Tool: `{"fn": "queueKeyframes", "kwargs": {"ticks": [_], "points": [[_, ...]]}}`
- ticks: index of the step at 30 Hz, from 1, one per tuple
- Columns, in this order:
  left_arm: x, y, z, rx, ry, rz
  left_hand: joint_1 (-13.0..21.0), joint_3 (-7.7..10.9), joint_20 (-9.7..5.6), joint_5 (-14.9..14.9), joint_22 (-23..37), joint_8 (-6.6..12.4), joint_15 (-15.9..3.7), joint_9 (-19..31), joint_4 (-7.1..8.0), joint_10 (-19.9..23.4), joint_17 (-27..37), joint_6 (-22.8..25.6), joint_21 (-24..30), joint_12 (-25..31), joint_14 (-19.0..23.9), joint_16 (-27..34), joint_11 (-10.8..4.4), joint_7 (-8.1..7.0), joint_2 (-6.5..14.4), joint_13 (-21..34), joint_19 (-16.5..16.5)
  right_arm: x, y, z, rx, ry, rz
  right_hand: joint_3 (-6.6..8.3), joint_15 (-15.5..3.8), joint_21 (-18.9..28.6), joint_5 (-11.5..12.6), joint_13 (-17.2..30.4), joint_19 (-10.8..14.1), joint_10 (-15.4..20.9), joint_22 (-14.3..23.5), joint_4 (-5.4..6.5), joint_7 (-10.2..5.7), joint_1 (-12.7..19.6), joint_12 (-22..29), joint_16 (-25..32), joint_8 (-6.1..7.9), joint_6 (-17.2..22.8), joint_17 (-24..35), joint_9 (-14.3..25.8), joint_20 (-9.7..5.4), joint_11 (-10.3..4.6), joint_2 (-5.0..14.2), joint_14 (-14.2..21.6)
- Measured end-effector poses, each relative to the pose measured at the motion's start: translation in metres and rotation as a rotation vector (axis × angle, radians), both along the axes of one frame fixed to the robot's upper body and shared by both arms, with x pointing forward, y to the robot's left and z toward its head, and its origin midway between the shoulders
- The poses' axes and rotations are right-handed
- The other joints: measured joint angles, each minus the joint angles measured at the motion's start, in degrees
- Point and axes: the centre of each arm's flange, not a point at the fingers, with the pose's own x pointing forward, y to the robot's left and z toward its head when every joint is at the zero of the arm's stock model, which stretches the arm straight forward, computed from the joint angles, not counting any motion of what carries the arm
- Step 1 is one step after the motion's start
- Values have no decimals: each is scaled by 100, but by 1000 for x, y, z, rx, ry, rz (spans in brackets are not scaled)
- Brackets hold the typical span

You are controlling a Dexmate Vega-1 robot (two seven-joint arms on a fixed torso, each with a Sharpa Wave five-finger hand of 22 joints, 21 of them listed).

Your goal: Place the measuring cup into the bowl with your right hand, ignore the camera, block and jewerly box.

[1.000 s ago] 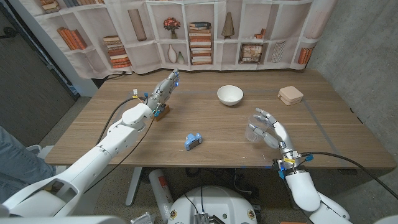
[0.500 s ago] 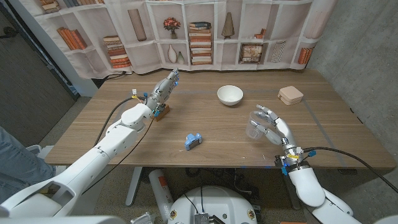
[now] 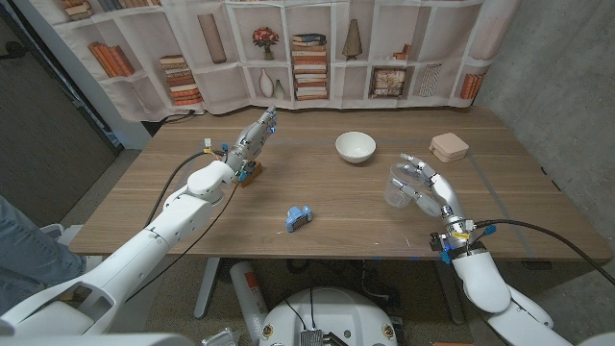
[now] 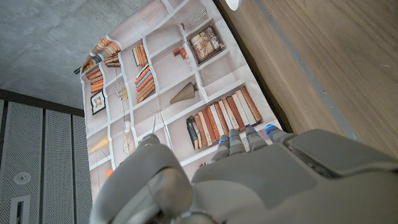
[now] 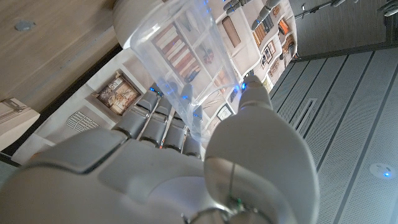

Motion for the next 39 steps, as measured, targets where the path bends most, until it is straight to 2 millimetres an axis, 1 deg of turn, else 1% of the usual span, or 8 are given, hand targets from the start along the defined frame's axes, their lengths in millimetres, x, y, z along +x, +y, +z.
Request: {"fn": "queueKeyframes", "kwargs": {"ticks": [7,11,13,19,21,23,28,39], "points": [[0,0,-1,2,4,1,-20,0,0,0,0,0,-23,0,0,0,0,0,0,0,23,0,0,0,20,0,0,-1,-3,10,-4,-14,5,-1,0,0,0,0,31,12,0,-1,-30,-9,0,0,0,30,0,0,32,-11,9,63],[1,1,-2,4,9,2,-20,0,0,0,0,0,-32,0,0,0,0,0,0,0,32,0,0,0,20,0,0,-2,-6,18,-2,-22,12,-1,0,0,-1,0,31,43,0,-1,-30,-18,0,0,0,30,0,0,32,19,16,63],[2,1,-2,6,10,3,-20,0,0,0,0,0,-32,0,0,0,0,0,0,0,32,0,0,0,20,0,0,-2,-7,21,0,-24,14,-2,0,0,-44,0,31,43,0,-1,-50,-25,0,0,0,54,0,0,32,19,23,62],[3,1,-1,8,11,3,3,0,0,0,0,0,-32,0,0,0,0,0,0,0,32,0,0,0,43,0,0,-5,-10,31,3,-25,20,-2,9,0,-45,0,32,43,0,-2,-25,-25,0,0,0,98,0,0,30,19,22,71],[3,1,-1,9,11,2,3,0,0,0,0,0,-32,0,0,0,0,0,0,0,32,0,0,0,43,0,0,-5,-11,33,4,-26,19,-2,8,0,-45,0,57,43,0,-2,-21,-25,0,0,0,102,0,0,5,18,21,116],[3,1,-1,9,11,2,3,0,0,0,0,0,-32,0,0,0,0,0,0,0,32,0,0,0,43,0,0,-6,-13,36,4,-26,19,-2,0,0,-45,0,62,74,0,-2,-21,-25,0,0,0,102,15,0,1,49,21,124],[3,1,-1,12,13,1,3,-1,0,0,0,0,-32,0,-2,0,0,0,0,0,32,0,0,0,43,0,0,-8,-15,46,1,-33,21,-2,-11,0,-84,-1,82,127,0,-2,-10,-24,0,0,0,154,30,0,21,22,22,175],[6,3,-1,11,16,0,25,-16,0,0,0,0,-11,0,-17,0,0,0,0,0,52,0,0,0,65,0,0,-9,-18,62,-4,-47,25,-3,-10,0,-90,0,133,144,0,-2,-28,0,-21,0,0,175,29,0,10,40,45,216]]}}
